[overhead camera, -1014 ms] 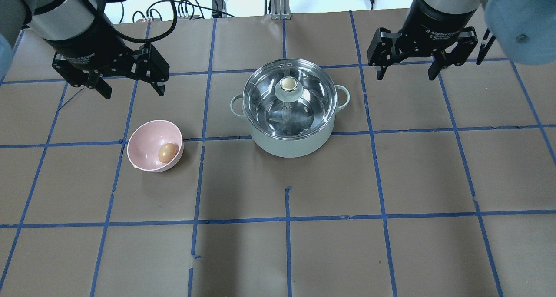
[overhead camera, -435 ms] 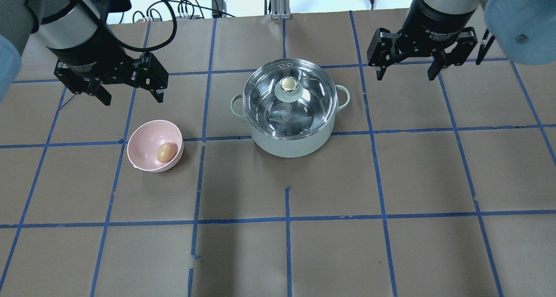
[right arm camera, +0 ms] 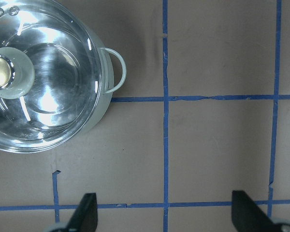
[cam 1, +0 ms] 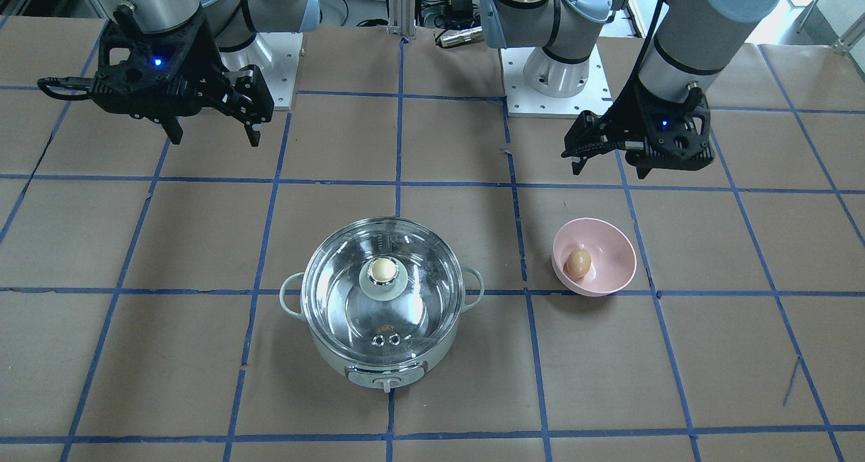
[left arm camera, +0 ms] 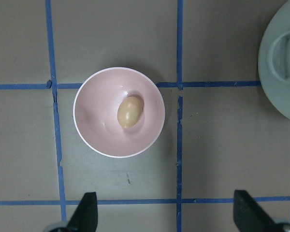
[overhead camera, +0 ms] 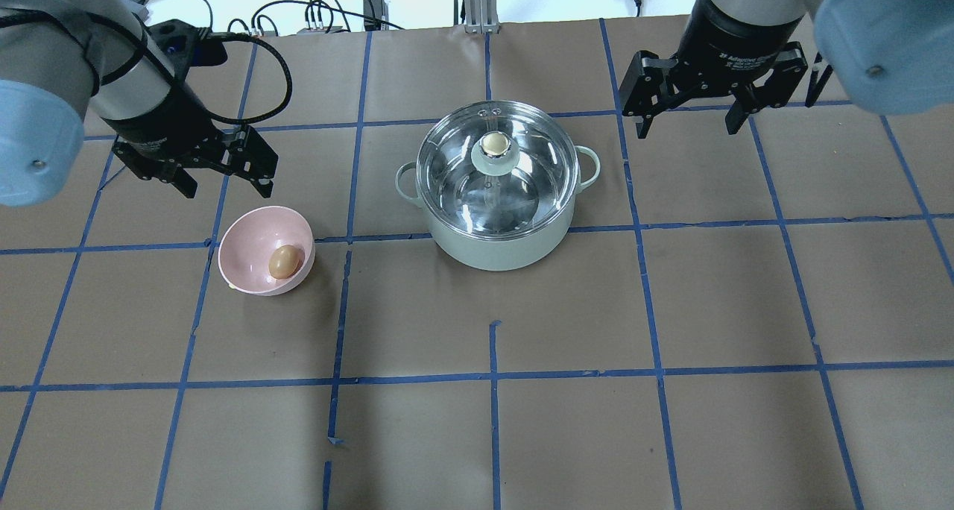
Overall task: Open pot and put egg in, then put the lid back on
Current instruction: 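Move the left gripper over the pink bowl while the right reaches the lid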
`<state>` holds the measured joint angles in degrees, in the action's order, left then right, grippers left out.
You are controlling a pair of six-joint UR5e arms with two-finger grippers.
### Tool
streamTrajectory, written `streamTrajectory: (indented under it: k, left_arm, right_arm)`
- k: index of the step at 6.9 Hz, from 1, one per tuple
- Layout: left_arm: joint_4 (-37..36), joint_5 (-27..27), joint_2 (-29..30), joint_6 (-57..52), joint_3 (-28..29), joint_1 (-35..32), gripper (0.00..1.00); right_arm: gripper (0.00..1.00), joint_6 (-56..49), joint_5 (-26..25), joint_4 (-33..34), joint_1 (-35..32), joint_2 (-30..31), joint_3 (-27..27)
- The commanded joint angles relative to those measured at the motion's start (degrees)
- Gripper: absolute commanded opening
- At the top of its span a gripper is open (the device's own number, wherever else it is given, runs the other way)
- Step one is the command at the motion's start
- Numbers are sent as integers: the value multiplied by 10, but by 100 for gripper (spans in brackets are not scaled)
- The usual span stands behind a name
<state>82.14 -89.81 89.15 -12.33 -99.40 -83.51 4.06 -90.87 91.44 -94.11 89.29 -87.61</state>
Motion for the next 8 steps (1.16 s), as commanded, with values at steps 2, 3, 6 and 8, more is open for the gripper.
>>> streamTrajectory:
  k: [2,3,6,8]
  left_arm:
    - [-127,-8,41,-125,-70,26,99]
    - [-151,-52,52,-165,-90,31,98]
    - [-247,-61,73,-196,-153,44,93]
    - [-293,-58,109,-210,-165,48,93]
  right_arm:
    - [96,24,3,62,-39,-101,55]
    - [96,47,4,63,-59,-163,107]
    - [96,202,29,101,-130,-246,138]
    - [95,203,22,154,-149,-251,96]
